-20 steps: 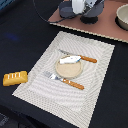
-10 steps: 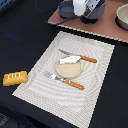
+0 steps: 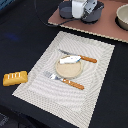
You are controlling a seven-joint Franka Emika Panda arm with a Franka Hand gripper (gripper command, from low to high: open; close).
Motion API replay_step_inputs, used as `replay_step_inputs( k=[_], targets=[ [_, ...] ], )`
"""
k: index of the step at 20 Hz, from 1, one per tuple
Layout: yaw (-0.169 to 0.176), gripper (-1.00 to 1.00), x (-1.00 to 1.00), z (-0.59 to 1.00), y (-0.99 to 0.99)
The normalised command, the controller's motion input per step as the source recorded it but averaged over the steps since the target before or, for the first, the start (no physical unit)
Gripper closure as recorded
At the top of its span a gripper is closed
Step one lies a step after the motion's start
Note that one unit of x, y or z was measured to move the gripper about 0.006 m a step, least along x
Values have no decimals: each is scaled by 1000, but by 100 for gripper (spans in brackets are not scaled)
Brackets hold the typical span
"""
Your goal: Interact with the objects in diverse but meaningful ways.
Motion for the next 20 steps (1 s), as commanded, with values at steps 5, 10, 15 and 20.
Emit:
replay_step_inputs(
  k=[5,10,15,20],
  targets=[
    [0,-100,243,99,336],
    [0,-100,299,21,411],
    [0,-100,295,69,397],
    [-19,-100,346,911,334]
  ],
)
